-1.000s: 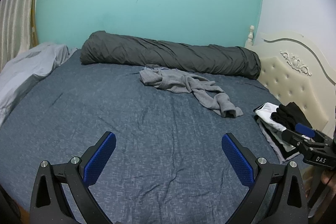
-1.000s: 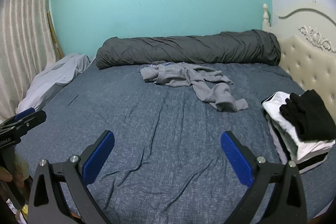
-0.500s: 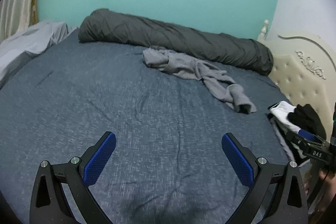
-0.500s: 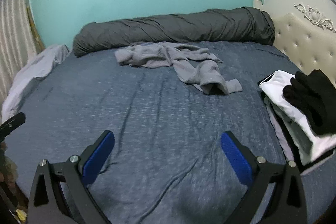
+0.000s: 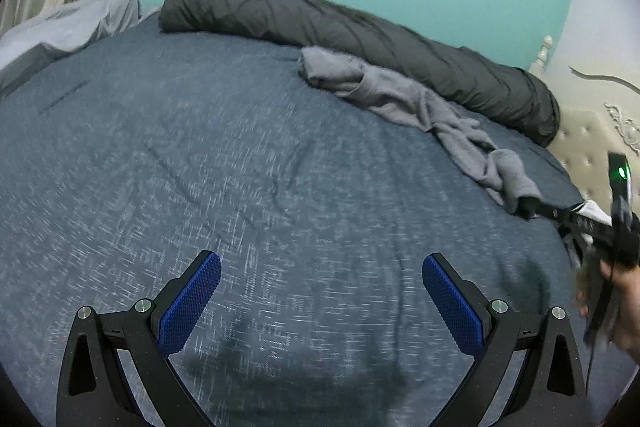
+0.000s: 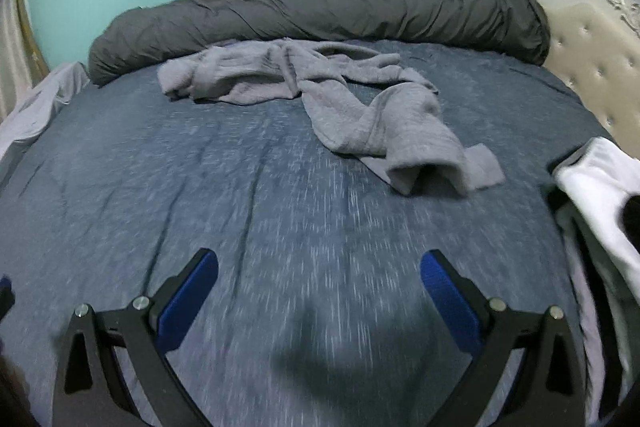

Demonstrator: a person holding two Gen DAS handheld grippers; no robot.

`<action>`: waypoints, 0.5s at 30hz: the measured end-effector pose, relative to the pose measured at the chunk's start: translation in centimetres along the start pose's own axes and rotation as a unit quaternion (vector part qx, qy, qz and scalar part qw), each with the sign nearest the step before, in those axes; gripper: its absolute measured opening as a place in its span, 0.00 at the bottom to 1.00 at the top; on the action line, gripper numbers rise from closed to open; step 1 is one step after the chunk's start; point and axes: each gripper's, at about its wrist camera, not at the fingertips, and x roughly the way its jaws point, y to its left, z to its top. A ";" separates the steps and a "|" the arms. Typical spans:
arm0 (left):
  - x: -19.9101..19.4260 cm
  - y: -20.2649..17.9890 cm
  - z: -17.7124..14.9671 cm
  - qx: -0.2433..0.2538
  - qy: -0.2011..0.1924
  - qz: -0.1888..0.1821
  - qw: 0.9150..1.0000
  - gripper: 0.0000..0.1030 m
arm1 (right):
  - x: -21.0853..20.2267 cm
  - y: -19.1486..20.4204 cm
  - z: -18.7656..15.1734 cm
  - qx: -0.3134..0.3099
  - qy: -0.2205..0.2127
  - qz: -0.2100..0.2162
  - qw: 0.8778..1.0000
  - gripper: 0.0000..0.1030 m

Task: Fold clothes
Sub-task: 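Reach the right gripper to the grey hoodie sleeve and close on it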

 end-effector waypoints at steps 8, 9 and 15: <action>2.9 2.9 0.5 -0.034 0.014 0.011 0.999 1.00 | 9.2 0.0 5.4 -0.027 0.000 -0.022 0.999 0.99; 3.0 3.1 0.6 -0.036 0.010 0.012 0.999 1.00 | 10.2 -0.1 6.1 -0.031 -0.001 -0.029 0.999 0.99; 4.0 3.4 0.4 -0.030 0.012 0.014 0.999 1.00 | 15.6 -0.3 9.0 -0.048 0.006 -0.061 0.997 0.99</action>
